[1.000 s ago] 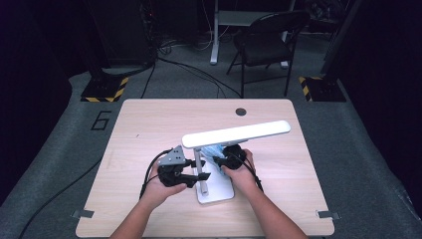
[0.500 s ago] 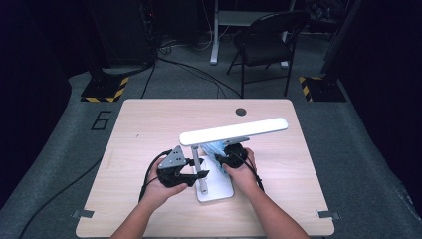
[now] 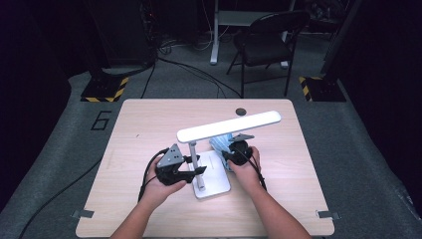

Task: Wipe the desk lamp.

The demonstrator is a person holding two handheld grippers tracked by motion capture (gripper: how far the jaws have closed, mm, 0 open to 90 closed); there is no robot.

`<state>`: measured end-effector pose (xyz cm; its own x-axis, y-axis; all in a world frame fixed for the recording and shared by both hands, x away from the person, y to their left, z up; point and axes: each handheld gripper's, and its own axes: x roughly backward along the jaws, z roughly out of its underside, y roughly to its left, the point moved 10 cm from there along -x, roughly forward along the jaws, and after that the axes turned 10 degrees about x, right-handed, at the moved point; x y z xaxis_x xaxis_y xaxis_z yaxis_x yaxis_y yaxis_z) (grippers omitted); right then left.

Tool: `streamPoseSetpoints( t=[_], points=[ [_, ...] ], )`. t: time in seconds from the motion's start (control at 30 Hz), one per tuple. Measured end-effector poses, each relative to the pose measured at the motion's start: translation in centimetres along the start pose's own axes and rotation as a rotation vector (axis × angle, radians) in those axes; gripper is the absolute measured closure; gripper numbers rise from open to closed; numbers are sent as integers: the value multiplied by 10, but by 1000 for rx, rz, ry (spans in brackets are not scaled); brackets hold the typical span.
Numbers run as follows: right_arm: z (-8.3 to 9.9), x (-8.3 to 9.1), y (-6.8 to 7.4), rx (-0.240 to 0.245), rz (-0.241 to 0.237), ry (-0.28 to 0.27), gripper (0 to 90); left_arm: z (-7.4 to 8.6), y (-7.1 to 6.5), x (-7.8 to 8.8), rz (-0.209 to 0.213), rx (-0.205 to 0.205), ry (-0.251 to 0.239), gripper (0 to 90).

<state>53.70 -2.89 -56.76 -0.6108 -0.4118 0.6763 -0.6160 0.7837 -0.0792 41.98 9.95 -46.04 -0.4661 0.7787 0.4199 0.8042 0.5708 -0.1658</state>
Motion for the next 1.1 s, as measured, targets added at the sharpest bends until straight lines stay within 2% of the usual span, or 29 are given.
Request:
streamPoseSetpoints(
  t=[0.03, 0.07, 0.13, 0.23, 0.27, 0.4, 0.43, 0.47, 0.53, 0.57, 0.77, 1.1],
  points=[
    [0, -1, -1, 8, -2, 3, 622, 0, 0, 0, 11, 5, 4, 523],
    [0, -3, 0, -10, 2, 8, 622, 1, 0, 1, 11, 3, 3, 522],
    [5, -8, 4, -16, -16, 29, 620, 1, 0, 1, 15, 1, 2, 522],
    [6, -7, 9, 10, 8, 26, 630, 1, 0, 0, 4, 2, -6, 522],
    [6, -7, 10, 4, 16, 21, 632, 1, 0, 0, 8, 4, -10, 523],
    [9, -2, 14, -31, -18, 9, 633, 1, 0, -1, 6, 3, -4, 522],
    [10, -1, 13, -23, -18, 5, 633, 1, 1, -1, 5, 0, 4, 523],
    [11, 0, 15, -39, -26, 9, 633, 1, 1, -1, 4, 2, 2, 522],
    [14, 4, 17, -33, -36, 12, 632, 2, 0, -1, 9, 2, 7, 523],
    [15, 5, 19, -45, -46, 7, 631, 2, 1, -1, 5, 0, 6, 523],
    [24, 14, 25, -20, -59, -9, 626, 2, 0, -2, -2, 3, 3, 523],
    [45, 38, 37, -17, -92, -11, 626, 3, 0, -2, -6, 3, 5, 524]
  ],
)
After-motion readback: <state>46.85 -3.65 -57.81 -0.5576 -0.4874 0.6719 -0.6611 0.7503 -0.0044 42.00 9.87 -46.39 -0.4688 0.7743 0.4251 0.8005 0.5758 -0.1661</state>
